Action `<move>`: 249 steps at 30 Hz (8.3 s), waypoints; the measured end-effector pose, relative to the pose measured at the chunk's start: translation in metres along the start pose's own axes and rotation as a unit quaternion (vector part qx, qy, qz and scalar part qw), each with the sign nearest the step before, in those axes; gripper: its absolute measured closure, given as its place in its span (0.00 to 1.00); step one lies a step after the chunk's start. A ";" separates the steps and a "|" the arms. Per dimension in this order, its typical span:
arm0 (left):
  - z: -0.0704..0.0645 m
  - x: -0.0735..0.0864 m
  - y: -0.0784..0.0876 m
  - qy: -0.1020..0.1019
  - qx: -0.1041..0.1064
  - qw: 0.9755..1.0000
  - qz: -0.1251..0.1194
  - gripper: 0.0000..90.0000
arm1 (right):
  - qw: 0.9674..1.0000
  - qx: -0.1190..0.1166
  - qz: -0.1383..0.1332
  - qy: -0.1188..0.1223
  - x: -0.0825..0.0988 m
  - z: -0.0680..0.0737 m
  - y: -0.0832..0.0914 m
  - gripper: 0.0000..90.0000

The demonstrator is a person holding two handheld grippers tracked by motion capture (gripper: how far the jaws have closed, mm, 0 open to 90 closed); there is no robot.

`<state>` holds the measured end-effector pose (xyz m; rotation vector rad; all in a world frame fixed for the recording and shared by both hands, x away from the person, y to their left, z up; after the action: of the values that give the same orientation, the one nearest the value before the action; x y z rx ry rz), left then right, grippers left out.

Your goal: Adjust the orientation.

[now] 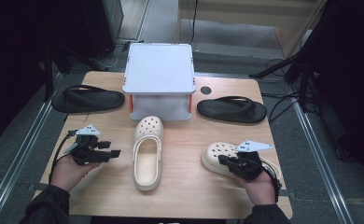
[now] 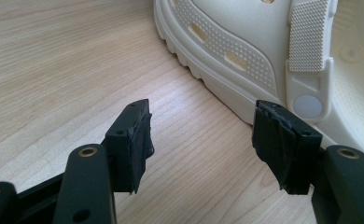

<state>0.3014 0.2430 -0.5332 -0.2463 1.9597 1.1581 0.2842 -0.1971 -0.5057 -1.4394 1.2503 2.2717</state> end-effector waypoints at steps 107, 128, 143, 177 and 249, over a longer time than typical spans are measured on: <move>-0.008 0.019 0.010 0.008 -0.018 1.000 -0.001 0.42 | 0.999 -0.034 0.025 -0.023 -0.070 0.005 -0.089 0.85; -0.010 0.011 0.007 0.002 -0.019 1.000 -0.014 0.46 | 0.998 -0.007 0.036 -0.041 -0.065 0.019 -0.118 0.83; -0.009 -0.003 -0.005 0.018 0.014 1.000 0.001 0.85 | 1.000 -0.009 -0.009 -0.021 -0.066 0.016 -0.085 0.69; 0.003 -0.023 -0.059 0.018 0.023 0.999 0.027 0.98 | 0.998 0.021 0.032 -0.040 -0.051 -0.075 -0.095 1.00; -0.028 -0.040 -0.037 -0.004 0.061 0.998 0.013 0.44 | 0.999 -0.010 -0.042 -0.032 -0.056 -0.005 -0.066 0.78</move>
<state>0.3315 0.1909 -0.5212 -0.1523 2.0233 1.0498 0.3521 -0.1439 -0.4973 -1.3867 1.1296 2.2623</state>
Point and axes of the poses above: each handheld gripper's, and its own axes: y roughly backward along the jaws, x roughly out of its underside, z roughly to its left, the point moved 5 cm from there along -y, roughly forward along the jaws, and after that the axes turned 7 degrees about -z, right-handed, at the moved point
